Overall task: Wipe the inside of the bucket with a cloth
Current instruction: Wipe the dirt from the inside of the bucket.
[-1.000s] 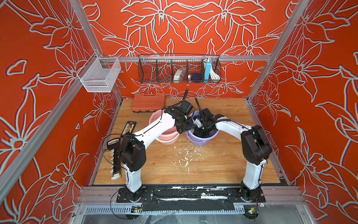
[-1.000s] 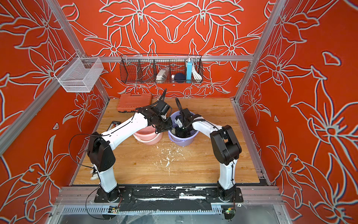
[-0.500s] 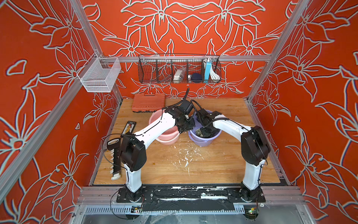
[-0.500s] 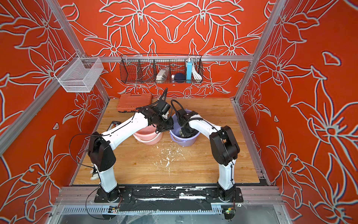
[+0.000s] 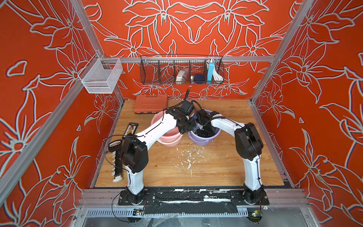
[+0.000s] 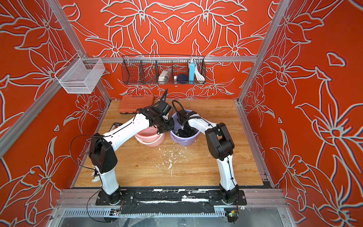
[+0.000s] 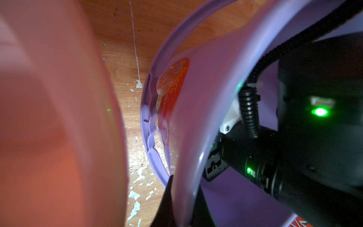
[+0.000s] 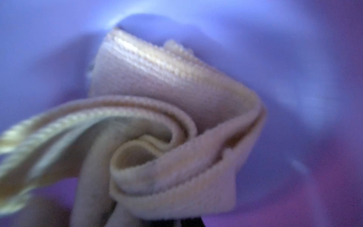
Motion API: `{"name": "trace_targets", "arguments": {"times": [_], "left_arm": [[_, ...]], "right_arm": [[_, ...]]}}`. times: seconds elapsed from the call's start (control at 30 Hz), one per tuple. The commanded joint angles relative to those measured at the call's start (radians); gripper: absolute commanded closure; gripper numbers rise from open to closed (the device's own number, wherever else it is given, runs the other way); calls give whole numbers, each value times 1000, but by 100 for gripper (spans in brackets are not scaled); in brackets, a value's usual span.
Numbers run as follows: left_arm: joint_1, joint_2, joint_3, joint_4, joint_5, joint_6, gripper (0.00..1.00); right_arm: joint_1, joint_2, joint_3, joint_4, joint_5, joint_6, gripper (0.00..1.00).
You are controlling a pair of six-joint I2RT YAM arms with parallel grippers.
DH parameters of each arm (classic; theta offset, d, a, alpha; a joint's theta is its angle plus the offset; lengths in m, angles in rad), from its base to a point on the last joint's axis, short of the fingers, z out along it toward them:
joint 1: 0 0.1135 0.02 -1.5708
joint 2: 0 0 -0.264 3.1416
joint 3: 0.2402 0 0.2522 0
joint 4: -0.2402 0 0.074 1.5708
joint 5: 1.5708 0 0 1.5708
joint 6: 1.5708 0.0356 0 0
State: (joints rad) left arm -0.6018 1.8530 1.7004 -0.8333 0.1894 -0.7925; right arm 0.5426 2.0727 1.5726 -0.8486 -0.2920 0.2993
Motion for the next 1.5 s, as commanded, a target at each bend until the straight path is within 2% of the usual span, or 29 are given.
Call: {"name": "trace_targets", "arguments": {"times": [0.0, 0.13, 0.27, 0.43, 0.6, 0.67, 0.83, 0.9, 0.97, 1.17, 1.23, 1.4, 1.47], "left_arm": [[-66, -26, -14, -101, 236, 128, 100], [-65, -35, -15, -98, 217, 119, 100], [-66, -31, -4, -104, 218, 115, 100], [-65, -47, -17, -98, 228, 111, 100], [-65, -66, -18, -119, 205, 120, 100], [-64, -65, -10, -129, 197, 120, 100], [-64, -48, 32, -155, 178, 120, 100], [-64, -40, 46, -162, 182, 124, 100], [-65, -35, 56, -169, 182, 128, 100], [-73, -14, 76, -199, 155, 145, 100], [-77, -6, 83, -207, 144, 147, 100], [-97, 23, 135, -244, 90, 158, 100], [-105, 56, 176, -276, 77, 167, 100]], "right_arm": [[-9, -56, -42, 248, -356, -18, 100], [-12, -144, -55, 274, -444, -46, 100], [-23, -238, -81, 312, -398, -43, 100], [-23, -275, -37, 236, -61, -51, 100], [-24, -271, 22, 108, 409, -19, 100], [-23, -286, 17, 79, 536, 2, 100], [-25, -345, -39, 60, 712, 34, 100], [-24, -382, -82, 103, 702, 37, 100], [-22, -400, -107, 143, 627, 35, 100], [-14, -373, -69, 283, 134, -41, 100], [-12, -347, -25, 278, 46, -43, 100], [-11, -324, 20, 259, -34, -61, 100], [-11, -332, 26, 232, 20, -69, 100]]}}
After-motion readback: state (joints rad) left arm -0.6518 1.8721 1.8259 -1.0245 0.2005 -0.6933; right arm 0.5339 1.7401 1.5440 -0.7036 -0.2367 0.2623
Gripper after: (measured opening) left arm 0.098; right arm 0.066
